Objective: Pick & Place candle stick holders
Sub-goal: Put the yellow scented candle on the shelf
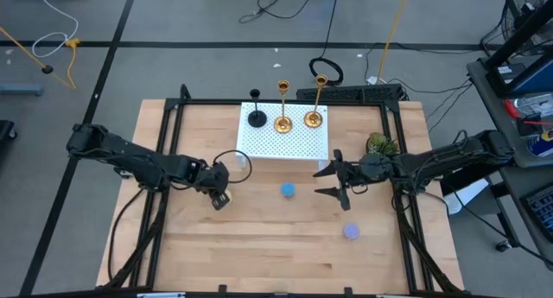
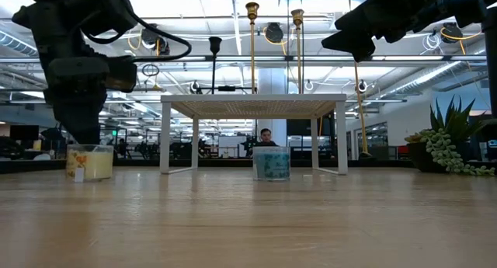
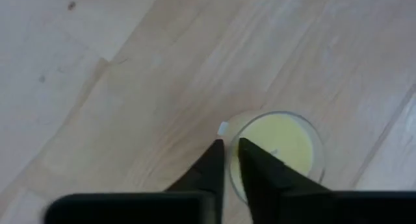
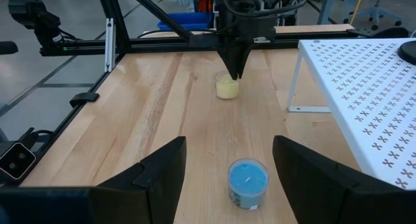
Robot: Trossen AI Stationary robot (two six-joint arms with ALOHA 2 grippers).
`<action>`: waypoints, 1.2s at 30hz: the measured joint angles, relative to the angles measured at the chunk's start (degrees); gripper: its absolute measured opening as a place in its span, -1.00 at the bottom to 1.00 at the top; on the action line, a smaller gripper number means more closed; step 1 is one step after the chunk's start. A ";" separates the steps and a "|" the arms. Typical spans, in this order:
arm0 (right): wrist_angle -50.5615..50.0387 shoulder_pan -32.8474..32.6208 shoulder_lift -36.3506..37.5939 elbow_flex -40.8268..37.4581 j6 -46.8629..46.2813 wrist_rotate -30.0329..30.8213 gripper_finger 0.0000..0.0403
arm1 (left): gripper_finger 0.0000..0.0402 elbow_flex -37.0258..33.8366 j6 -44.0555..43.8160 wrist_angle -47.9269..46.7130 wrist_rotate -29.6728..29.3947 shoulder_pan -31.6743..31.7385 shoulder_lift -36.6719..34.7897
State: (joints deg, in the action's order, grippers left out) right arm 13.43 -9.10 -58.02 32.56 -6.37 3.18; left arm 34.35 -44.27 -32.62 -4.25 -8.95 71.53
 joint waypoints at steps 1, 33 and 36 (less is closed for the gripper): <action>0.02 0.00 0.00 0.00 0.00 0.00 0.12 | -0.89 0.00 -0.02 0.00 0.13 0.15 0.00; 0.98 0.00 0.00 0.00 0.00 0.00 0.12 | -0.98 34.99 8.18 -16.73 -8.12 17.10 0.84; 2.37 0.00 0.00 0.00 0.22 0.00 0.12 | -0.97 34.99 8.59 -16.81 -7.34 20.24 1.87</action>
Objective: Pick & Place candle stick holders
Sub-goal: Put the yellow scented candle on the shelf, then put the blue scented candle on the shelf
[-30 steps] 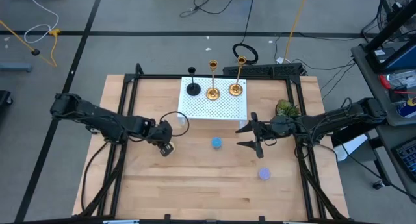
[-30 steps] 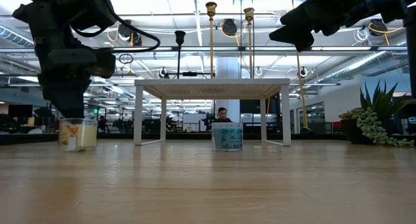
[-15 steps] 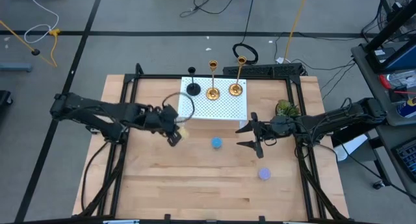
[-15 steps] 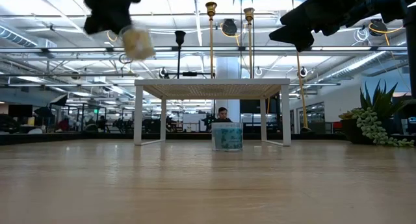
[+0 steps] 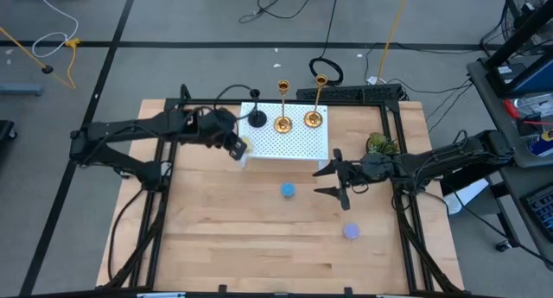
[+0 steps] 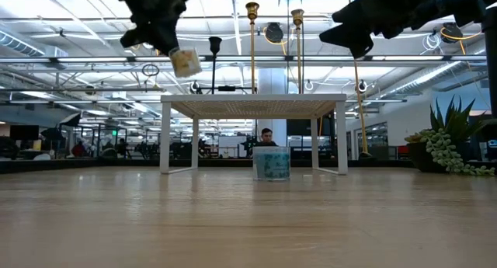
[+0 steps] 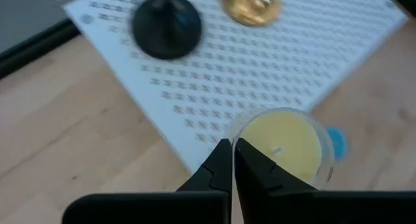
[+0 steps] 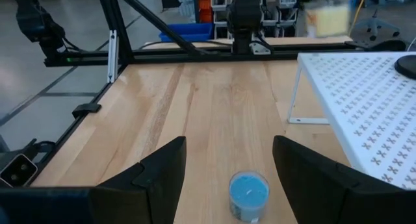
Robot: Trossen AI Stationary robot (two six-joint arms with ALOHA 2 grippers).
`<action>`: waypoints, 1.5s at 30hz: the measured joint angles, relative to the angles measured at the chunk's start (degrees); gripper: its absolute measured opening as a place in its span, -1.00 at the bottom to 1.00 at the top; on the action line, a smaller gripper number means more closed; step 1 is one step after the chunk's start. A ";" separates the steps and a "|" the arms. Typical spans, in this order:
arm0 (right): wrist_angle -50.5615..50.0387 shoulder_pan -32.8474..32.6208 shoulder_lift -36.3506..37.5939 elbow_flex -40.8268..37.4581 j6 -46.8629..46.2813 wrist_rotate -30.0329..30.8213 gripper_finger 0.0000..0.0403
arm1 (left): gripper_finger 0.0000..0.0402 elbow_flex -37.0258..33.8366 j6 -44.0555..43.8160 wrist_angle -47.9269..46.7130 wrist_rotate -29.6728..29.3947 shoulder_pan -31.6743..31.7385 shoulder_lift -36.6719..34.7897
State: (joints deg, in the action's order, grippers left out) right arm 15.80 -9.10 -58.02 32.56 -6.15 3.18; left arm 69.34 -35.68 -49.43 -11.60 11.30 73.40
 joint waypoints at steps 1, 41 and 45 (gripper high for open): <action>0.24 0.00 0.00 0.00 0.18 0.00 0.12 | -0.96 0.04 0.12 0.04 -0.09 0.74 0.51; 0.17 0.00 -0.02 0.00 1.30 0.00 0.12 | -0.53 0.33 7.50 5.99 5.05 5.56 6.03; 0.05 0.00 -0.86 0.00 0.86 0.07 0.12 | -0.53 1.23 9.64 6.05 8.85 5.41 2.85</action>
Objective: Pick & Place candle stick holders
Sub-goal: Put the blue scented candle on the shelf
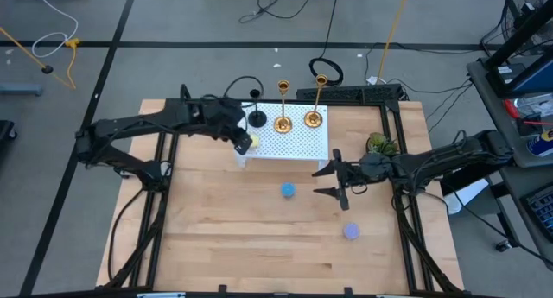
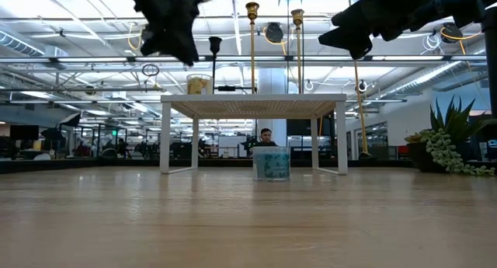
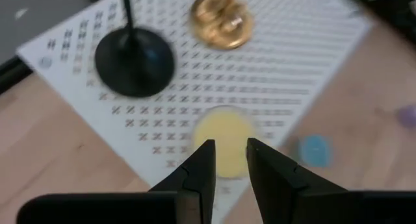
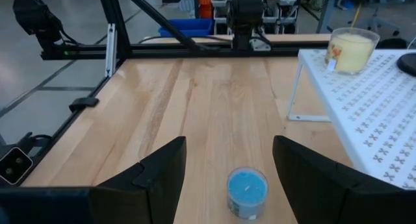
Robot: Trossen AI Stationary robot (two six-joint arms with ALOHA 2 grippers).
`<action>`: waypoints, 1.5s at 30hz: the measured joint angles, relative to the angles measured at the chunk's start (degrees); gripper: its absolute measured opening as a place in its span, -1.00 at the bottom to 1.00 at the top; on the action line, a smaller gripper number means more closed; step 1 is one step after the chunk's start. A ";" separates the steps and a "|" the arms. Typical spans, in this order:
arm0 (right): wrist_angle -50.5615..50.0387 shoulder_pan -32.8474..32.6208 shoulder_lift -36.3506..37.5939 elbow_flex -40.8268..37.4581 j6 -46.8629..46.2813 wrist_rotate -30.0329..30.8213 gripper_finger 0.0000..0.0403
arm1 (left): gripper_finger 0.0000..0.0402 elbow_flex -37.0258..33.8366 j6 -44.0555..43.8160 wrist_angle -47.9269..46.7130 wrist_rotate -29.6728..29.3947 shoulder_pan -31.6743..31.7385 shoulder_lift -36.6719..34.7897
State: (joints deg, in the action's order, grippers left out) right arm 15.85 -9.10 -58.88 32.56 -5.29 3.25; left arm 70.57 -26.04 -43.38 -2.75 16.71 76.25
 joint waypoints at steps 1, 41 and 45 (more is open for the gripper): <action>0.07 0.00 -0.40 0.00 -0.12 0.02 0.12 | -0.53 0.18 0.56 0.01 0.63 -0.11 -1.02; -20.21 0.53 -40.59 26.69 18.45 -1.64 -0.22 | -0.53 0.26 14.91 -3.08 -0.39 -6.84 -12.81; -20.50 1.91 -41.88 26.69 18.85 -1.76 -0.27 | -0.53 0.26 14.98 -3.07 -0.39 -6.85 -12.94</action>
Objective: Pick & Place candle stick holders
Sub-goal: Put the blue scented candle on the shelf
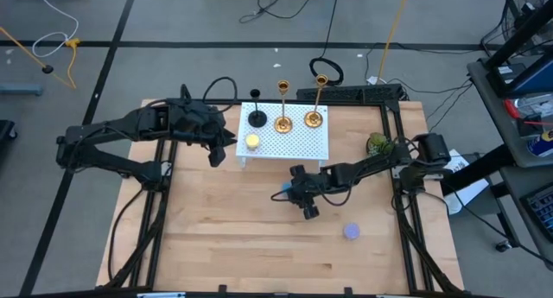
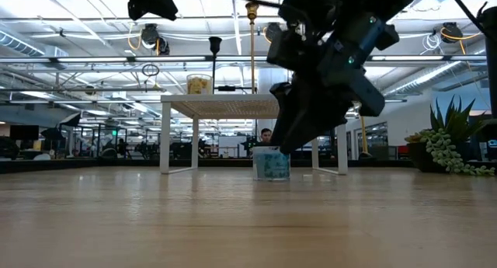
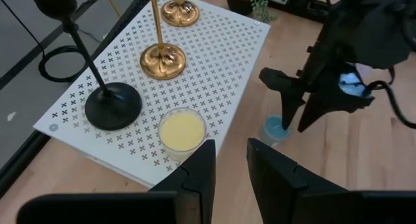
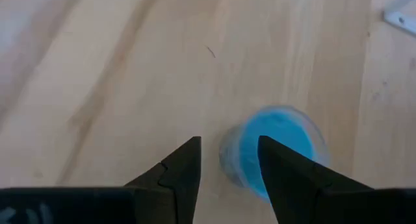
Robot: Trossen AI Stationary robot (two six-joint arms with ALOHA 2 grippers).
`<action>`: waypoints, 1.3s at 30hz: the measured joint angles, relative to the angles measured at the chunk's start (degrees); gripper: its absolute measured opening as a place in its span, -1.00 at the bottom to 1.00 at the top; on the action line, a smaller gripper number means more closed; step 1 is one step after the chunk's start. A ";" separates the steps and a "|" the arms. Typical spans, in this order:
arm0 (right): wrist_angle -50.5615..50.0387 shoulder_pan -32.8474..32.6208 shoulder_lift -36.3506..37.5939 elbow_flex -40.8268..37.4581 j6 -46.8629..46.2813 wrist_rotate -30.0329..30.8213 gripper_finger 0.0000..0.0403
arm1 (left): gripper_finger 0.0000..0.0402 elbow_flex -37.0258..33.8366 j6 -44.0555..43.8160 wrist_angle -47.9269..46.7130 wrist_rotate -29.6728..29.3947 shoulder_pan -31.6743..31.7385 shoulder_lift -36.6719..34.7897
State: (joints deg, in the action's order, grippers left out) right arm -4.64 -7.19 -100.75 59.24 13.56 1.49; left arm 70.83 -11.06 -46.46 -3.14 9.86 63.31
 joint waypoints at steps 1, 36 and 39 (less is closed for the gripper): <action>-0.05 0.37 -0.22 0.00 0.01 -0.01 -0.28 | -0.53 0.00 0.08 0.00 -0.01 0.01 0.03; -0.81 -1.04 7.02 -0.11 -6.90 -7.42 -0.99 | -0.53 -0.01 0.89 -0.07 0.13 0.01 0.07; -2.25 -2.49 10.11 2.20 -6.14 -6.68 -0.99 | -0.53 -0.01 0.89 -0.07 0.13 -0.01 0.07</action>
State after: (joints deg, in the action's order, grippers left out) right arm -6.90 -9.68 -90.64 61.44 7.42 -5.20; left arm 70.82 -10.17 -46.52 -3.01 9.85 63.37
